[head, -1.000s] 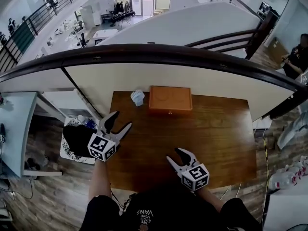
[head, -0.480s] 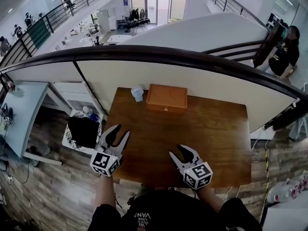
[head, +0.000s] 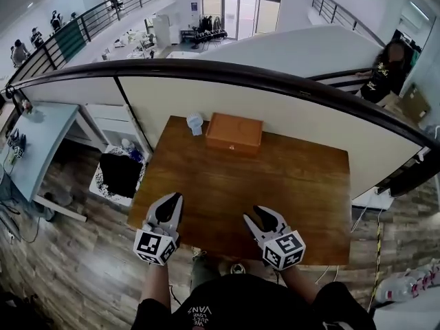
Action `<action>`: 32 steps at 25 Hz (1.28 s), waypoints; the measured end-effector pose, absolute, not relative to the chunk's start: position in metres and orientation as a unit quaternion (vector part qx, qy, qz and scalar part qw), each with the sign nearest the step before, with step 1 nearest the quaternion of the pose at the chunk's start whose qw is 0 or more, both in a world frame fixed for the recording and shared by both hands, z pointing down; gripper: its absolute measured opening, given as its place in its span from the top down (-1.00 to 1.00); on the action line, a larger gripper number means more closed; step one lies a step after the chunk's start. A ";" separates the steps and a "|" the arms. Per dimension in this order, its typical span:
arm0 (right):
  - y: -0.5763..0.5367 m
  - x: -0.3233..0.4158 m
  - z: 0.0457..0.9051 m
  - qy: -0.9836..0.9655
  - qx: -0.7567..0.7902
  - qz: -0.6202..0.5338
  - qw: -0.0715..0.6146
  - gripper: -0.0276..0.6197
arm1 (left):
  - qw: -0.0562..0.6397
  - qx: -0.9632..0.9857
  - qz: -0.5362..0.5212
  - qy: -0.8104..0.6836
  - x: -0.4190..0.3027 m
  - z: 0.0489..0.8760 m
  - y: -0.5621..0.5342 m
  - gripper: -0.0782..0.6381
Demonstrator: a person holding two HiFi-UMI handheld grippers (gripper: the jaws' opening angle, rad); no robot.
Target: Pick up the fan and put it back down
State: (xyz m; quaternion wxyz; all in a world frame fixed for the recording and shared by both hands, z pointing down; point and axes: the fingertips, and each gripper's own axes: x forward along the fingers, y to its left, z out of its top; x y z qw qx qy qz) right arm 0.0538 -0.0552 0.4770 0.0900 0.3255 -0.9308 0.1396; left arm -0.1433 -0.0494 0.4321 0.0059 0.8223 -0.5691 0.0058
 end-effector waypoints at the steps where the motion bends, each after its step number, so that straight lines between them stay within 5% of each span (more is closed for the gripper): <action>1: -0.053 0.057 0.477 -0.932 0.322 0.138 0.090 0.43 | 0.010 0.820 0.004 -0.573 -0.139 0.435 -0.044 0.72; 17: -0.035 0.083 0.483 -0.947 0.282 0.127 0.083 0.83 | 0.065 0.779 0.016 -0.623 -0.089 0.474 0.006 0.75; 32: -0.035 0.057 0.498 -0.954 0.247 0.127 0.113 0.88 | 0.083 0.769 0.037 -0.633 -0.073 0.500 0.027 0.75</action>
